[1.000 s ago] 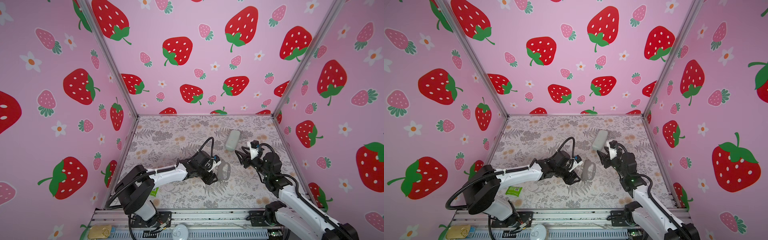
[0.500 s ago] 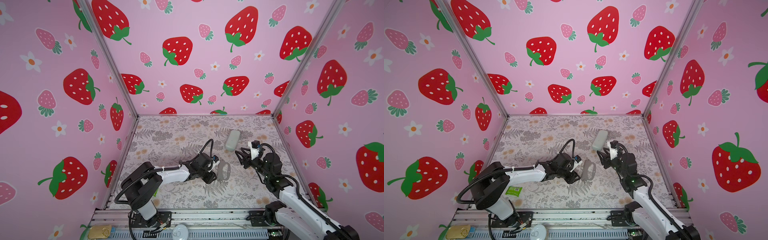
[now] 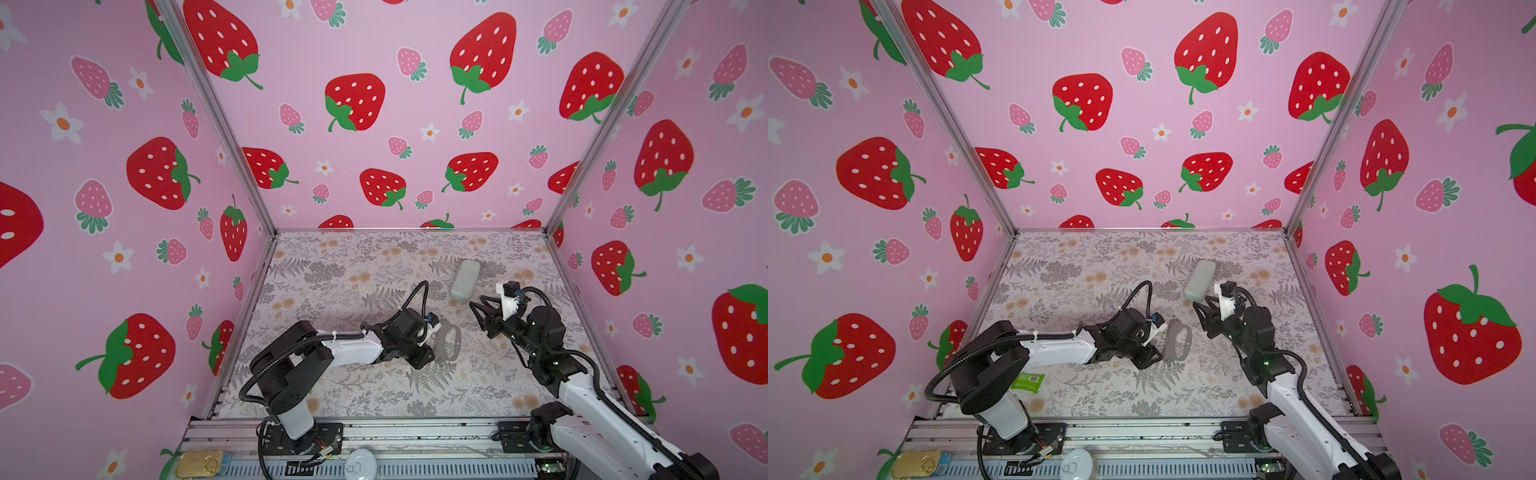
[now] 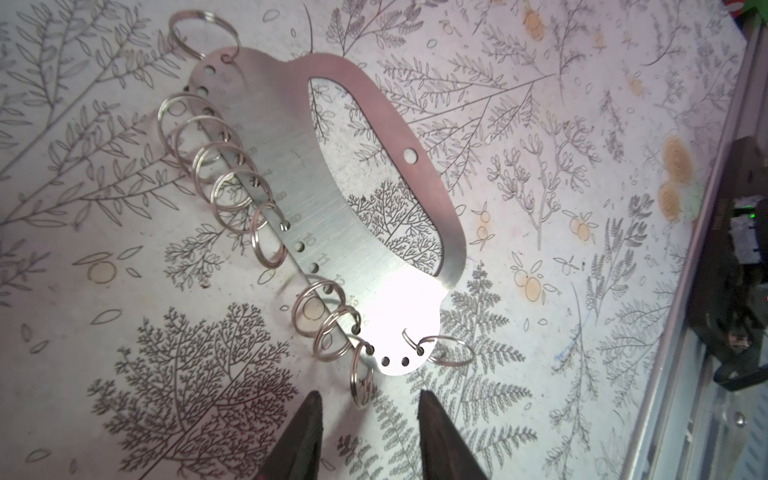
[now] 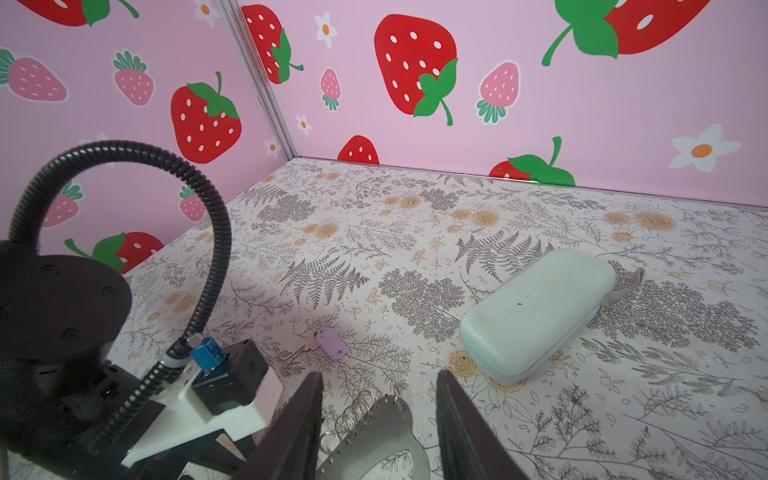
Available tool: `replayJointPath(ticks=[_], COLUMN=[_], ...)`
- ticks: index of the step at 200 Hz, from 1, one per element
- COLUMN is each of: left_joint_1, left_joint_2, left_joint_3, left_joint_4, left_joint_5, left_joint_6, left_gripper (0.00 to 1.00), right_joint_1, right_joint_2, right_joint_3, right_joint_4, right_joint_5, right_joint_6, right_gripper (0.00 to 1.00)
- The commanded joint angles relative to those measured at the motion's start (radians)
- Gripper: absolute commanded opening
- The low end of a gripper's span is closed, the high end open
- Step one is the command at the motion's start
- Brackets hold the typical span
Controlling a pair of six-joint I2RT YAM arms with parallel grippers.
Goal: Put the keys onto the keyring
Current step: 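Grasp the keyring plate's edge ring with the left gripper and lift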
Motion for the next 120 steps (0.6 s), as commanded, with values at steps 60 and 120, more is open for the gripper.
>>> replayJointPath(ticks=[60, 120], left_joint_1=[-0.019, -0.026], left_joint_2=[0.047, 0.057], left_joint_3=[0.017, 0.032], left_joint_4=[-0.002, -0.015], left_joint_5=[-0.018, -0.018], left_joint_6=[-0.008, -0.004], left_gripper=[0.29, 0.15], right_joint_1=[0.005, 0.005], right_joint_2=[-0.017, -0.015], right_joint_3=[0.003, 0.001], right_joint_4=[-0.001, 0.0], right_joint_5=[-0.016, -0.018], right_joint_6=[-0.019, -0.031], right_gripper=[0.46, 0.46])
